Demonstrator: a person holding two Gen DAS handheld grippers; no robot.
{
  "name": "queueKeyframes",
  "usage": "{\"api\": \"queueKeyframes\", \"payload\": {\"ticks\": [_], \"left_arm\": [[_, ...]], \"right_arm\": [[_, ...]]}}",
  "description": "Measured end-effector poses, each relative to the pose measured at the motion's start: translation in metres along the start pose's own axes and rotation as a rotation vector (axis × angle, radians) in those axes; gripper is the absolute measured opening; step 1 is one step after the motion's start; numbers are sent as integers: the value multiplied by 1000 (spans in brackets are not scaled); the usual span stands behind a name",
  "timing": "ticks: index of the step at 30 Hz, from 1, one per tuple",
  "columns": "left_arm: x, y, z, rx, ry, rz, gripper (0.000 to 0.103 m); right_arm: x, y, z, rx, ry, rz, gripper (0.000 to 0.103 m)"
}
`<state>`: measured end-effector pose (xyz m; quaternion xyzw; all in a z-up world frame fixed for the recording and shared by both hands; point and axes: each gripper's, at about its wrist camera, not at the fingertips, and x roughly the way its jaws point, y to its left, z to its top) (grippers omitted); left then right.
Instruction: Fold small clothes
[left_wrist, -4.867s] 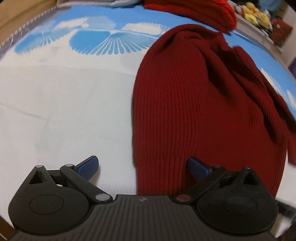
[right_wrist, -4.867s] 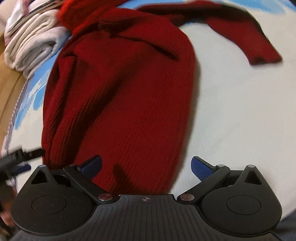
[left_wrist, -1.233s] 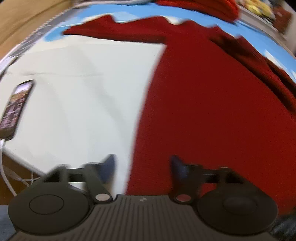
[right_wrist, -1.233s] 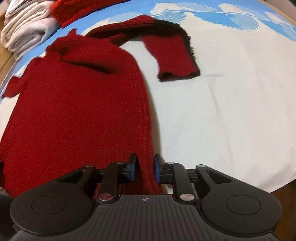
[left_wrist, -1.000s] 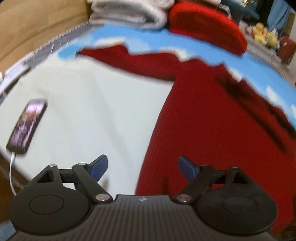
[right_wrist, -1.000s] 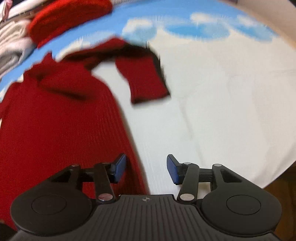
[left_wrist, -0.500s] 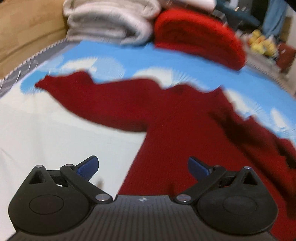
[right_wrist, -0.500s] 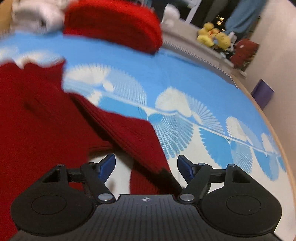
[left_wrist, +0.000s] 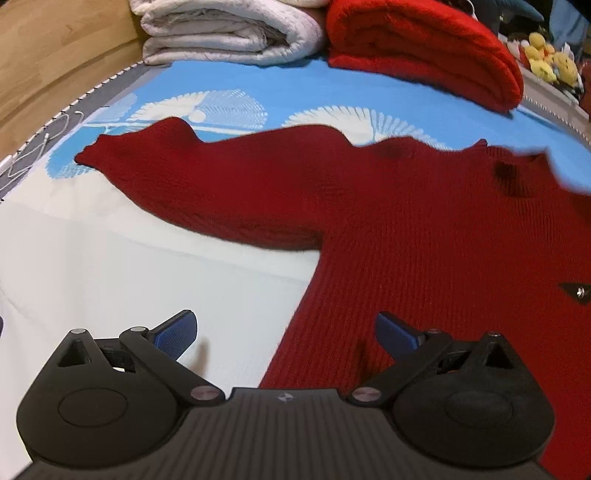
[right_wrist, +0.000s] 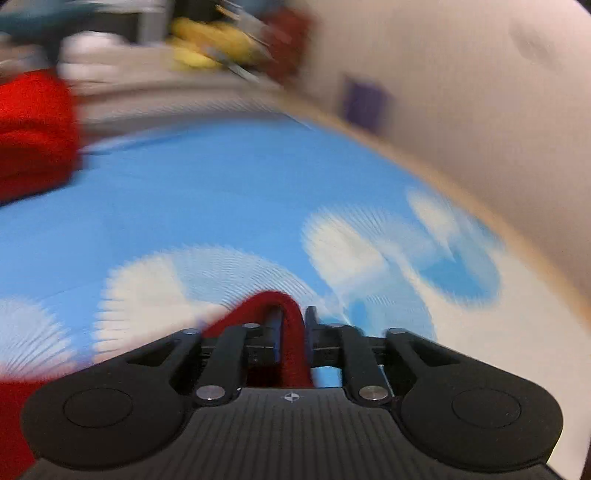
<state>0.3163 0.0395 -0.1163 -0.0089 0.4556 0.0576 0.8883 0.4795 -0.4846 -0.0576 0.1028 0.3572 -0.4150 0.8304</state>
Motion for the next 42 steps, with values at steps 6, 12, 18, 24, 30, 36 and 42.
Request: {"api": "queueKeyframes", "payload": {"ticks": [6, 12, 18, 24, 30, 36, 42], "left_arm": [[1, -7, -3, 15, 3, -15, 103], [-4, -7, -3, 16, -4, -43, 103], [-4, -14, -7, 17, 0, -54, 103], [4, -24, -9, 36, 13, -39, 103], [11, -34, -9, 46, 26, -43, 103], [10, -31, -10, 65, 17, -27, 103], [7, -25, -8, 34, 18, -33, 103]], "right_arm": [[4, -31, -30, -10, -89, 4, 63], [-26, -114, -52, 135, -111, 106, 68], [3, -211, -81, 292, -15, 99, 70], [53, -232, -118, 524, 93, 117, 77], [48, -189, -109, 433, -19, 139, 8], [-4, -223, -45, 347, -267, -4, 8], [17, -254, -32, 298, -244, -294, 28]]}}
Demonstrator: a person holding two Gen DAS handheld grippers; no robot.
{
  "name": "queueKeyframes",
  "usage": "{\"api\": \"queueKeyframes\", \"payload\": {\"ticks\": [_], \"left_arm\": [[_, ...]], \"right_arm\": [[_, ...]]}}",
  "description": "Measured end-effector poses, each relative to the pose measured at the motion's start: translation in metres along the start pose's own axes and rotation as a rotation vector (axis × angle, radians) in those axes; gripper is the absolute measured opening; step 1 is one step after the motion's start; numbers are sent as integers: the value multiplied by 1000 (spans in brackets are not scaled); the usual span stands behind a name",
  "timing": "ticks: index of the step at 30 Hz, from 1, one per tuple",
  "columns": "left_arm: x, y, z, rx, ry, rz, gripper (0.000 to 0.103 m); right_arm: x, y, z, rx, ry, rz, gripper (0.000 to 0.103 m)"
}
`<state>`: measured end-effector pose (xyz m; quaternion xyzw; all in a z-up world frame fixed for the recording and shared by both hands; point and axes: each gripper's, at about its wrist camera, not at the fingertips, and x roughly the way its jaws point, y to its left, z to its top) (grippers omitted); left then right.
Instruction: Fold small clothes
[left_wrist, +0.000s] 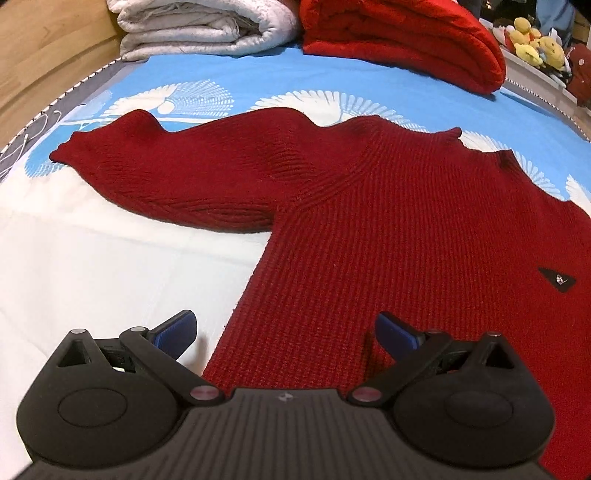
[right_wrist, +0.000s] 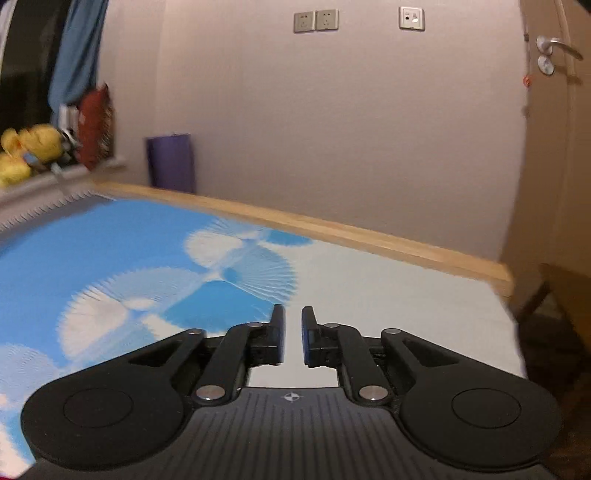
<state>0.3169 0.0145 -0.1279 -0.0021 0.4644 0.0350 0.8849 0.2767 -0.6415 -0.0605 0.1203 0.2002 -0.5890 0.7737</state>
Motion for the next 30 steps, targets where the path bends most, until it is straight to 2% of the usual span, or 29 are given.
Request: {"api": "queueKeyframes", "payload": {"ticks": [1, 2, 4, 6, 10, 13, 14, 17, 20, 22, 27, 30], "left_arm": [[-2, 1, 0, 1, -4, -2, 103], [-3, 1, 0, 0, -7, -4, 103], [-7, 4, 2, -8, -13, -12, 103], [-11, 6, 4, -25, -17, -24, 103], [-25, 10, 7, -60, -30, -44, 103], [-42, 14, 7, -67, -46, -57, 103], [-49, 15, 6, -67, -54, -66, 103], [-70, 21, 2, -71, -78, -95, 103], [-86, 28, -8, -72, -79, -120, 103], [-93, 34, -15, -76, -82, -121, 103], [-92, 57, -17, -94, -73, -82, 103], [-85, 85, -6, -125, -110, -21, 103]], "right_arm": [[6, -4, -4, 7, 66, 1, 37], [4, -9, -9, 42, 105, 16, 38], [-9, -15, -22, 97, 175, 129, 38], [-36, -11, -34, 77, 222, 250, 39], [-129, 4, -57, -4, 296, 539, 54], [-222, 18, -79, -107, 365, 786, 68], [-243, 23, -84, -130, 370, 842, 72], [-321, 34, -113, -251, 350, 979, 74], [-382, 40, -146, -342, 303, 1052, 77], [-403, 46, -167, -386, 271, 1060, 77], [-425, 67, -198, -556, 187, 1024, 77], [-426, 77, -206, -598, 155, 995, 77]]}}
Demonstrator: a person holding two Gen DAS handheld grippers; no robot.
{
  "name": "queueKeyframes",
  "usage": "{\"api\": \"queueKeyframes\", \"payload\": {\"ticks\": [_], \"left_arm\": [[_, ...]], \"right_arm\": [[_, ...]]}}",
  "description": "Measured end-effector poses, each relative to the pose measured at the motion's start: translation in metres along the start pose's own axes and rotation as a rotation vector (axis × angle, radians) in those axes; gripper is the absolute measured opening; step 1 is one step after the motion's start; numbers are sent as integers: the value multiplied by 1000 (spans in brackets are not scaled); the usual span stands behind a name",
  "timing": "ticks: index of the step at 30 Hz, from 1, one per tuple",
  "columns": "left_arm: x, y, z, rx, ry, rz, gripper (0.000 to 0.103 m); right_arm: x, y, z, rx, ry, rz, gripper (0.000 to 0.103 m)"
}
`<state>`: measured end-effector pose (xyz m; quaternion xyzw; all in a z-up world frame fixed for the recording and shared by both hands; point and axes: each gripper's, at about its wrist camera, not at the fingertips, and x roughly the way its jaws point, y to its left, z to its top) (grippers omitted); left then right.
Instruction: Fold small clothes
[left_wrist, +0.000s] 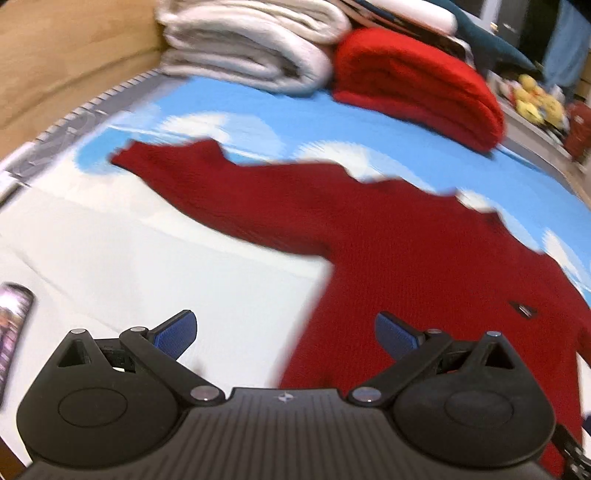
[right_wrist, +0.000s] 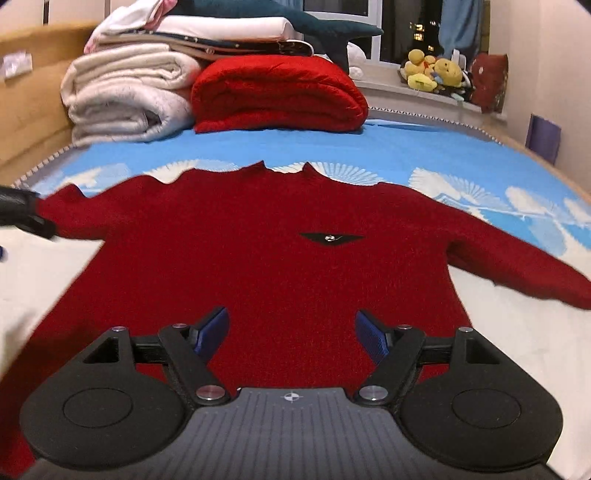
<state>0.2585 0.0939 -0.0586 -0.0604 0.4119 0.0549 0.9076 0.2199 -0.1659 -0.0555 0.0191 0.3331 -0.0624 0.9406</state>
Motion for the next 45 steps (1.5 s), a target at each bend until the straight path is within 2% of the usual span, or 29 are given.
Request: {"api": "queueKeyframes", "payload": {"ticks": [2, 4, 5, 7, 10, 13, 15, 17, 21, 22, 23, 24, 25, 26, 27, 28, 29, 30, 31, 34, 35, 37, 38, 39, 40, 42, 45], "left_arm": [[11, 24, 17, -30, -53, 67, 103], [36, 58, 44, -128, -53, 126, 103], [49, 74, 56, -188, -42, 133, 103], [83, 115, 82, -358, -15, 97, 101], [130, 166, 93, -622, -9, 19, 94], [169, 189, 99, -775, -27, -12, 90], [186, 188, 104, -766, -39, -2, 90], [192, 185, 119, -699, -83, 40, 90], [212, 194, 125, -757, -118, 1, 89], [212, 192, 126, -739, -137, 27, 72], [215, 191, 127, -718, -133, 64, 36], [216, 190, 129, -710, -118, 93, 24], [212, 193, 128, -733, -132, 90, 20], [204, 194, 127, -770, -161, 111, 5], [194, 195, 127, -780, -183, 184, 0], [180, 194, 128, -778, -228, 306, 0], [168, 194, 128, -778, -282, 394, 0], [160, 197, 127, -775, -327, 435, 0], [158, 201, 127, -759, -330, 427, 0], [172, 216, 119, -766, -238, 324, 4], [179, 220, 115, -778, -200, 267, 10], [196, 230, 107, -833, -128, 111, 32], [200, 231, 104, -844, -140, 58, 43], [199, 230, 104, -833, -172, 51, 54], [200, 229, 106, -827, -178, 46, 59], [202, 225, 105, -833, -192, 22, 75], [207, 217, 107, -830, -200, -41, 80]], "right_arm": [[15, 2, -3, -17, 9, -27, 77], [25, -1, -4, -21, 22, -55, 77], [30, -3, -5, -19, 30, -65, 77], [40, -9, -6, -12, 44, -80, 77], [53, -13, -11, -21, 69, -103, 77], [66, -12, -15, -50, 100, -110, 77], [74, -9, -17, -71, 112, -113, 77], [82, -7, -18, -87, 126, -121, 77], [92, -2, -20, -87, 167, -113, 77], [93, -1, -20, -83, 169, -110, 77], [93, 1, -20, -79, 165, -111, 77], [93, 3, -20, -82, 161, -108, 77], [93, 5, -19, -89, 160, -105, 77], [93, 8, -19, -97, 157, -101, 77], [92, 10, -19, -106, 152, -96, 77], [90, 12, -18, -113, 148, -92, 77], [88, 14, -18, -121, 142, -88, 77], [86, 16, -18, -128, 135, -86, 77], [84, 17, -18, -135, 128, -86, 77], [81, 15, -18, -138, 119, -94, 77], [82, 14, -17, -130, 123, -99, 77], [84, 10, -17, -103, 137, -102, 77], [84, 8, -16, -88, 141, -101, 77], [85, 7, -16, -79, 145, -99, 77], [85, 7, -17, -77, 148, -97, 77], [87, 8, -18, -88, 149, -101, 77], [90, 10, -20, -101, 157, -105, 77]]}}
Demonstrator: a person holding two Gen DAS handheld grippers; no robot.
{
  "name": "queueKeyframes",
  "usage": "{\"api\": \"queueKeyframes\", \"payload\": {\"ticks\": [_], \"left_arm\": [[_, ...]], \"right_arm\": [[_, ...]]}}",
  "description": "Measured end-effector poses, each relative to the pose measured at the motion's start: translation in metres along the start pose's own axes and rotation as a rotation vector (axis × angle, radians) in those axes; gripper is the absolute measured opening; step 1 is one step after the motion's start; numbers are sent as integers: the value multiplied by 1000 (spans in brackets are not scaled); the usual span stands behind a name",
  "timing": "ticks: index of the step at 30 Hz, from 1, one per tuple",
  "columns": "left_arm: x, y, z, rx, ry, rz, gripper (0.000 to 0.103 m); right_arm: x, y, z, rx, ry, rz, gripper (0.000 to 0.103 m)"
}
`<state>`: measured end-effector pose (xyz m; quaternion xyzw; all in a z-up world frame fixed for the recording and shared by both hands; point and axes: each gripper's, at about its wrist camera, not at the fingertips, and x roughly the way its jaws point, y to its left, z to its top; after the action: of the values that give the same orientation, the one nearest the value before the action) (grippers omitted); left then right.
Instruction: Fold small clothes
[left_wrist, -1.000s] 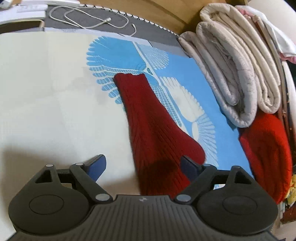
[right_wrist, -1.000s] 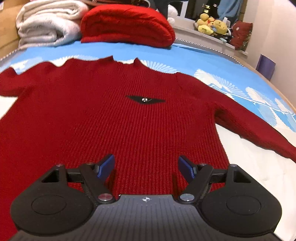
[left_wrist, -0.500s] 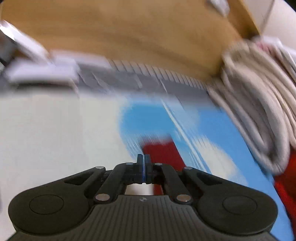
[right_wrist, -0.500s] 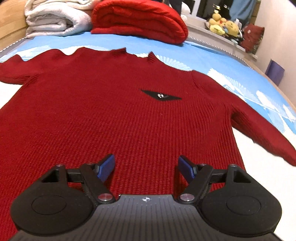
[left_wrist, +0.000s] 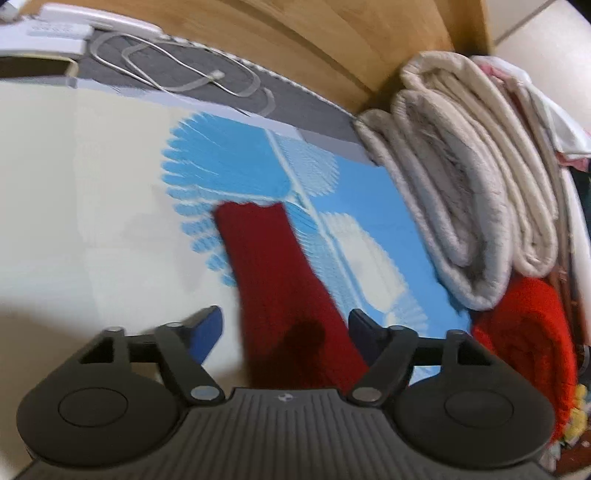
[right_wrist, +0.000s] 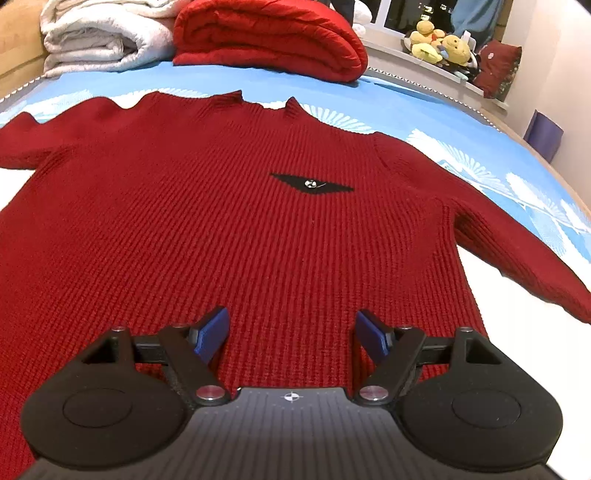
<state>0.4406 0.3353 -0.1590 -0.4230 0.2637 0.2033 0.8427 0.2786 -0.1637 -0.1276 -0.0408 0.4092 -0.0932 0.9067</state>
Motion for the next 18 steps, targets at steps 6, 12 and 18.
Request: {"api": "queueKeyframes", "payload": {"ticks": [6, 12, 18], "left_arm": [[10, -6, -9, 9, 14, 64, 11], [-41, -25, -9, 52, -210, 274, 11], [-21, 0, -16, -35, -86, 254, 36]], "right_arm": [[1, 1, 0, -5, 1, 2, 77], [-4, 0, 2, 1, -8, 10, 77], [-13, -4, 0, -7, -22, 28, 77]]}}
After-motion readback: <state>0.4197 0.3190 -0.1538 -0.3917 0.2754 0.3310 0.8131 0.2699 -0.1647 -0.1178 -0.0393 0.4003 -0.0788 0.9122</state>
